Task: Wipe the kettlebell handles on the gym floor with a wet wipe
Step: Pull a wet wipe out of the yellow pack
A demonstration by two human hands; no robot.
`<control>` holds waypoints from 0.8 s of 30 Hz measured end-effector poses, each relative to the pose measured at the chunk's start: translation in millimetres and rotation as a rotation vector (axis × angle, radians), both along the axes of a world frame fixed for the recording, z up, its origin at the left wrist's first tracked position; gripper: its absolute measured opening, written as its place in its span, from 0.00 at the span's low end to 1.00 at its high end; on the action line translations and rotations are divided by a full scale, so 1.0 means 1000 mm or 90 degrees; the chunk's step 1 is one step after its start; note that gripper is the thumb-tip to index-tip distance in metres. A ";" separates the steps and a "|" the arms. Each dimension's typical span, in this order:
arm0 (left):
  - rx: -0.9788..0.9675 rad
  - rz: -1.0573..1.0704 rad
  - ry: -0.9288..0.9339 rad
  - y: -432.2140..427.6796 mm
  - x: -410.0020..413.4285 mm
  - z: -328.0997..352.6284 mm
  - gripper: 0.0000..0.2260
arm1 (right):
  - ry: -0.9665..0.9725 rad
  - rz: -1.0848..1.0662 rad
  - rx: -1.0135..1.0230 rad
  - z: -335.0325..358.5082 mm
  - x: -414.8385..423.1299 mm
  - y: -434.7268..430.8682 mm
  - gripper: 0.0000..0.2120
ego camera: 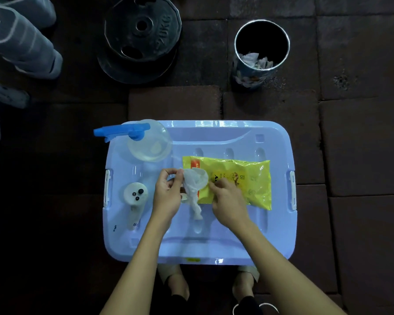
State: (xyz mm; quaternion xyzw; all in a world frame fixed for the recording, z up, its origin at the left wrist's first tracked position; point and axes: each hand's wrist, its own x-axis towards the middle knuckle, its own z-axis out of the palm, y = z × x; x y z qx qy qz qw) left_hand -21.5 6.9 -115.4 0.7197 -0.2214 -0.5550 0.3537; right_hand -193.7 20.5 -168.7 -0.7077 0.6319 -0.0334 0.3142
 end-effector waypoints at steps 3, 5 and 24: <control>0.031 -0.031 0.052 0.001 -0.007 -0.006 0.05 | -0.346 -0.234 0.258 0.036 -0.009 -0.022 0.22; 0.050 -0.056 0.100 -0.001 -0.017 -0.005 0.05 | -0.530 -0.283 0.352 0.056 -0.021 -0.029 0.27; -0.006 -0.110 -0.096 0.006 -0.122 0.046 0.10 | -0.479 -0.547 0.228 0.150 -0.148 0.000 0.05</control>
